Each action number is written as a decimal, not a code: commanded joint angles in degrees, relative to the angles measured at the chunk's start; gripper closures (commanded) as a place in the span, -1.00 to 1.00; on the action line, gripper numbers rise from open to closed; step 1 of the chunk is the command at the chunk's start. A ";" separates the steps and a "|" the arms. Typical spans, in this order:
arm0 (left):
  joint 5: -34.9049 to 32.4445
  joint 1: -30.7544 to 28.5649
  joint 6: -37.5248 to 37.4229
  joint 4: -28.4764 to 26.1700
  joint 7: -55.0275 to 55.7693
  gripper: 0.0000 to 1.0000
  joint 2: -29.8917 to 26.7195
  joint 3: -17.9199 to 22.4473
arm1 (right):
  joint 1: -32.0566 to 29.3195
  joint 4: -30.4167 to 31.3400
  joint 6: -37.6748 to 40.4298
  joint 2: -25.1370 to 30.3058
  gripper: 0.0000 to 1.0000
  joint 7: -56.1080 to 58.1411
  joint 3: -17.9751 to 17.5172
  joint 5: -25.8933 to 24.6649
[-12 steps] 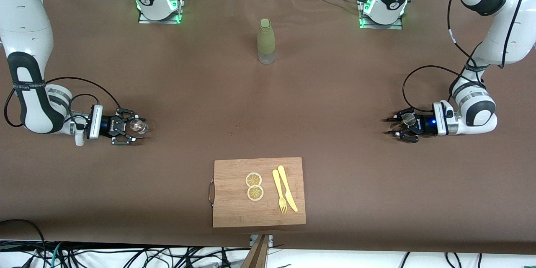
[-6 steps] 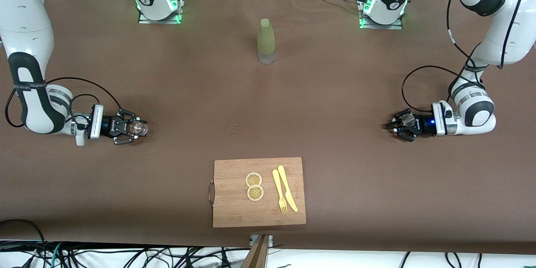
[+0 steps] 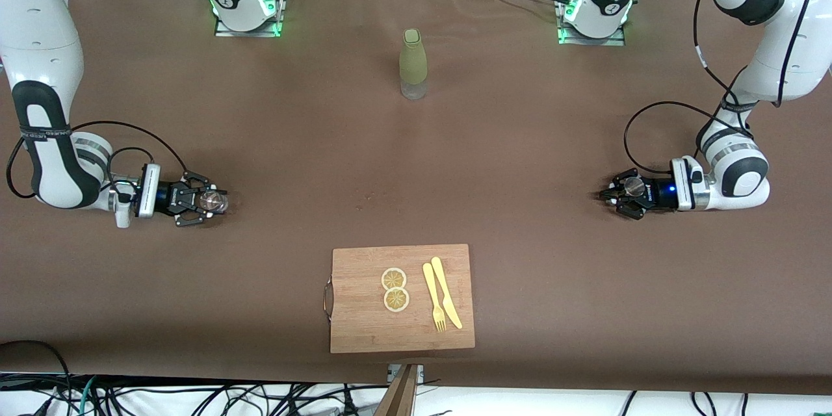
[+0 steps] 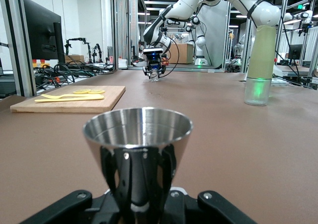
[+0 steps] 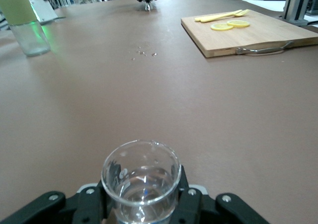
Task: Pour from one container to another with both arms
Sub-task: 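Lift the glass with the right gripper while the left gripper lifts the jigger, then carry the glass above the jigger while the left gripper brings the jigger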
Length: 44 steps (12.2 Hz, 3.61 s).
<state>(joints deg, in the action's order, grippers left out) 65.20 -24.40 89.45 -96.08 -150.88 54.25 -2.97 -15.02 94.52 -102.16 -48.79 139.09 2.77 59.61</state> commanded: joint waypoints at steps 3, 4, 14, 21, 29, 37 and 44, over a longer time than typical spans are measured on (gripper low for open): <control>2.65 0.76 -1.29 0.10 -1.18 1.00 -0.55 0.77 | 0.78 -0.03 -2.78 0.72 0.27 0.31 -0.04 1.04; 2.65 0.76 -1.47 0.10 1.09 1.00 -0.55 0.77 | 1.04 -0.03 -2.78 0.72 0.32 0.05 -0.04 1.13; 4.41 0.76 -5.69 0.01 6.21 1.00 -1.60 0.42 | 3.59 -0.12 -6.65 3.52 0.51 -4.69 -0.22 0.95; 7.13 4.70 -6.13 -0.07 9.02 1.00 -2.30 0.33 | 6.75 -0.12 -6.91 7.39 0.51 -9.08 -1.27 0.95; 18.28 17.26 1.50 -1.83 10.34 1.00 -4.41 0.42 | 14.40 -0.12 -11.03 12.14 0.50 -18.13 -1.27 0.95; 35.50 31.32 11.87 -7.90 9.73 1.00 -8.63 0.42 | 25.91 -0.03 -21.04 14.43 0.50 -28.34 -1.27 0.25; 50.27 42.31 20.58 -6.84 9.55 1.00 -8.55 0.42 | 34.61 -0.12 -30.01 14.51 0.50 -37.38 -1.27 -2.82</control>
<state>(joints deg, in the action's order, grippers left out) 111.68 15.07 107.73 -101.81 -140.74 47.53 -3.26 17.77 93.58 -130.62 -35.70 104.67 1.14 58.58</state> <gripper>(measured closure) 0.907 0.502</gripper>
